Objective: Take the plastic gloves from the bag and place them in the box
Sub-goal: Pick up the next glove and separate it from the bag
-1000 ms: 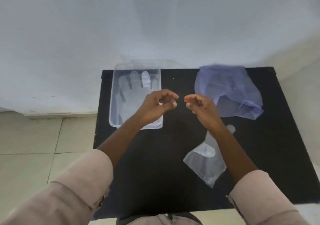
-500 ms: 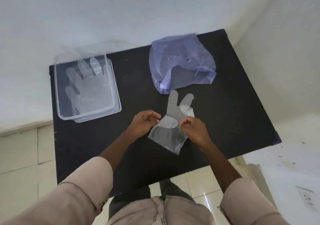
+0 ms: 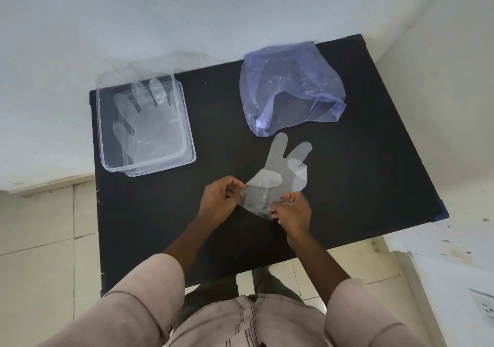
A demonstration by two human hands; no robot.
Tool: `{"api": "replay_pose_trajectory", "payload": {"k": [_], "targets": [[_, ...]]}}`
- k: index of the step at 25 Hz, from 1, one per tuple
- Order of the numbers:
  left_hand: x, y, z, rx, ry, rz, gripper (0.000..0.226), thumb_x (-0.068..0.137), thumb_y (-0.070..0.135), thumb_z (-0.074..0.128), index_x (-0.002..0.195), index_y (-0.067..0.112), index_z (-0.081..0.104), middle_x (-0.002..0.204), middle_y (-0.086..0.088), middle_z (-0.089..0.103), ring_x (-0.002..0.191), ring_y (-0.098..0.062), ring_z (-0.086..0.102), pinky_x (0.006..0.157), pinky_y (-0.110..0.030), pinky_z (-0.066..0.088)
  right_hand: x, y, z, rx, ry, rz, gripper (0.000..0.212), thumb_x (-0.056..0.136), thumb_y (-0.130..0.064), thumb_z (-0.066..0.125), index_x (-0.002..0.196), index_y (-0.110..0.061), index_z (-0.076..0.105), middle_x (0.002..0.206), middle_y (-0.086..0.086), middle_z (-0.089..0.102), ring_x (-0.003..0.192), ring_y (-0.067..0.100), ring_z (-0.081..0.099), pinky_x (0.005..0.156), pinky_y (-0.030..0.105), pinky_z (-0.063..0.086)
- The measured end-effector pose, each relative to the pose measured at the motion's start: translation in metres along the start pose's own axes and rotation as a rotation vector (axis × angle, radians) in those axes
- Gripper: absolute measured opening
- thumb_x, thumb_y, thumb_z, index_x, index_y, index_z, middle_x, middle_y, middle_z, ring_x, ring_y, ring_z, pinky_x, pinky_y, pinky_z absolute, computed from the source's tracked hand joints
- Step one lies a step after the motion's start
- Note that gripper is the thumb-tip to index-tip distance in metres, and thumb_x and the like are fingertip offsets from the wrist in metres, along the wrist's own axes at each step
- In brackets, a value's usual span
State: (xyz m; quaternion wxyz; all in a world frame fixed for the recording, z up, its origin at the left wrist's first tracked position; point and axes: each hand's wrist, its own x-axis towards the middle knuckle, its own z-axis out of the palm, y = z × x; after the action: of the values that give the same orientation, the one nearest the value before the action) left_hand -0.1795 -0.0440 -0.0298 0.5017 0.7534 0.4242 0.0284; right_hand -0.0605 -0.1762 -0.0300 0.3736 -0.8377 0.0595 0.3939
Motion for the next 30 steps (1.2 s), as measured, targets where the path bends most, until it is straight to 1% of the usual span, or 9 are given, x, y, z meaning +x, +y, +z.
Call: {"api": "replay_pose_trajectory", "payload": {"k": [5,9,11,15,17,19,22,26,30], "targets": [[-0.018,-0.011,0.002,0.401,-0.045,0.207,0.065,0.061,0.031,0.079,0.123,0.024,0.059,0.124,-0.005,0.052,0.112,-0.02,0.048,0.094,-0.035,0.041,-0.008,-0.027,-0.01,0.328,-0.1,0.112,0.026,0.078,-0.006,0.069,0.103,-0.008,0.062,0.08,0.008,0.07,0.062,0.012,0.063,0.055,0.025,0.05],[-0.01,0.001,0.003,0.326,0.168,0.252,0.025,0.075,0.025,0.077,0.1,0.022,0.073,0.114,-0.005,0.058,0.105,-0.023,0.054,0.085,-0.042,0.047,-0.013,-0.042,-0.023,0.454,-0.194,0.169,0.024,0.079,-0.008,0.069,0.102,-0.009,0.066,0.08,0.007,0.069,0.067,0.014,0.062,0.058,0.028,0.049],[-0.001,0.013,-0.002,0.272,0.24,0.316,0.01,0.08,0.023,0.073,0.089,0.02,0.076,0.106,-0.005,0.061,0.098,-0.022,0.055,0.079,-0.04,0.048,-0.016,-0.046,-0.037,0.482,-0.183,0.019,0.018,0.083,-0.015,0.069,0.1,-0.013,0.065,0.088,0.007,0.069,0.077,0.019,0.063,0.063,0.029,0.05],[0.013,0.046,-0.017,0.175,0.253,0.33,0.006,0.08,0.021,0.075,0.085,0.019,0.076,0.095,0.001,0.063,0.092,-0.015,0.054,0.075,-0.017,0.038,-0.019,-0.041,-0.067,-0.168,-0.19,-0.621,0.08,0.064,-0.051,0.082,0.13,-0.027,0.043,0.137,-0.001,0.048,0.122,0.015,0.05,0.092,0.032,0.049],[0.016,0.057,-0.023,0.131,0.257,0.329,0.004,0.079,0.022,0.075,0.083,0.02,0.075,0.091,0.003,0.063,0.089,-0.015,0.055,0.074,-0.021,0.044,-0.018,-0.044,-0.065,-0.484,-0.106,-0.799,0.108,0.055,-0.06,0.083,0.142,-0.024,0.031,0.15,0.003,0.035,0.134,0.02,0.04,0.102,0.039,0.046],[0.018,0.064,-0.028,0.066,0.244,0.332,0.003,0.078,0.022,0.077,0.08,0.02,0.075,0.088,0.003,0.064,0.085,-0.015,0.059,0.072,-0.033,0.052,-0.015,-0.057,-0.056,-0.442,0.024,-0.859,0.098,0.062,-0.05,0.084,0.141,-0.016,0.038,0.147,0.01,0.042,0.133,0.025,0.045,0.103,0.042,0.046],[0.02,0.072,-0.04,0.026,0.212,0.347,0.004,0.076,0.02,0.079,0.079,0.02,0.077,0.086,0.002,0.067,0.08,-0.015,0.062,0.072,-0.039,0.056,-0.004,-0.077,-0.055,-0.232,0.185,-0.991,0.048,0.076,-0.023,0.08,0.118,-0.007,0.064,0.121,0.013,0.065,0.109,0.023,0.063,0.093,0.041,0.055],[0.025,0.084,-0.062,0.008,0.213,0.402,0.007,0.073,0.019,0.081,0.079,0.019,0.079,0.088,0.002,0.069,0.082,-0.011,0.064,0.077,-0.038,0.055,0.0,-0.1,-0.071,-0.106,0.074,-1.117,0.016,0.082,-0.01,0.073,0.096,-0.003,0.072,0.103,0.012,0.07,0.093,0.017,0.066,0.081,0.021,0.055],[0.024,0.108,-0.089,-0.066,0.196,0.45,0.006,0.071,0.014,0.08,0.074,0.018,0.077,0.095,0.001,0.072,0.088,-0.009,0.067,0.075,-0.037,0.058,-0.011,-0.125,-0.087,-0.099,-0.051,-1.16,0.014,0.083,-0.014,0.073,0.094,-0.006,0.073,0.11,0.008,0.071,0.1,0.011,0.068,0.084,0.023,0.056]]}}
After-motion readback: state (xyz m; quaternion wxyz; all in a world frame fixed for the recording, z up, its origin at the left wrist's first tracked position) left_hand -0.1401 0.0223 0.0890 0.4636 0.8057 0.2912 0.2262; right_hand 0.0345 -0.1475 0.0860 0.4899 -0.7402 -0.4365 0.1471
